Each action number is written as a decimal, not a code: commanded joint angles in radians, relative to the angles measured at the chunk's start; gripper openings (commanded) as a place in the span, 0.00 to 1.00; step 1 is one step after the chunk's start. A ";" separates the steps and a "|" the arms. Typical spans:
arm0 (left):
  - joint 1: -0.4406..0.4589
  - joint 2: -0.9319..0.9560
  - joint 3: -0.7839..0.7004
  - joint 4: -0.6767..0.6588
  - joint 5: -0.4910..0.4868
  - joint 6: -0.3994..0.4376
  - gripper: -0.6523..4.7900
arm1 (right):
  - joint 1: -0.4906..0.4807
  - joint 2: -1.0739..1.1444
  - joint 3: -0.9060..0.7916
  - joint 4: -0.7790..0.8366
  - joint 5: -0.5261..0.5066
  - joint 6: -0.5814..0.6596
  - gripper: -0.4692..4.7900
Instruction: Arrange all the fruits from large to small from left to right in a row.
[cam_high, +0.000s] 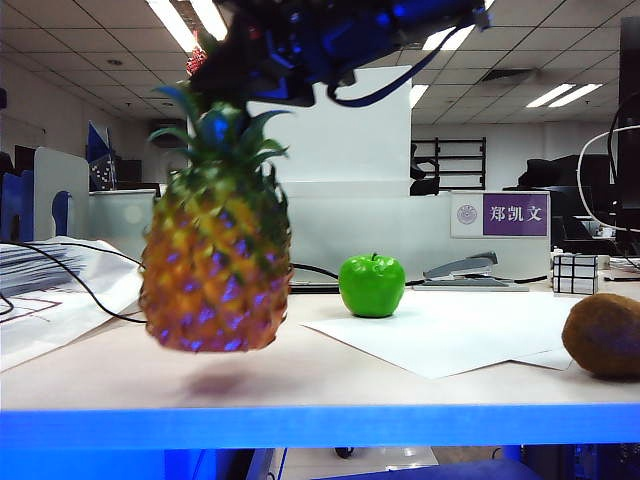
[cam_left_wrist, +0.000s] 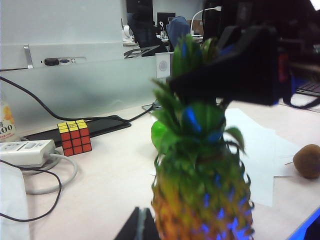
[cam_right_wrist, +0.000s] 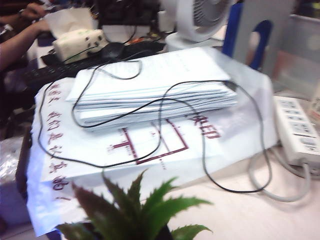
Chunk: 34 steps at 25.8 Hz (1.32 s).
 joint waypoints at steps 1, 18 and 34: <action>-0.001 -0.002 0.001 0.020 -0.002 0.002 0.11 | 0.002 -0.004 0.009 0.058 0.002 -0.007 0.09; -0.001 -0.002 0.001 0.021 -0.002 0.003 0.11 | 0.014 0.077 0.009 0.055 0.002 -0.093 0.09; -0.001 -0.002 0.001 -0.066 -0.002 -0.002 0.11 | 0.025 0.082 0.009 0.051 0.051 -0.239 0.09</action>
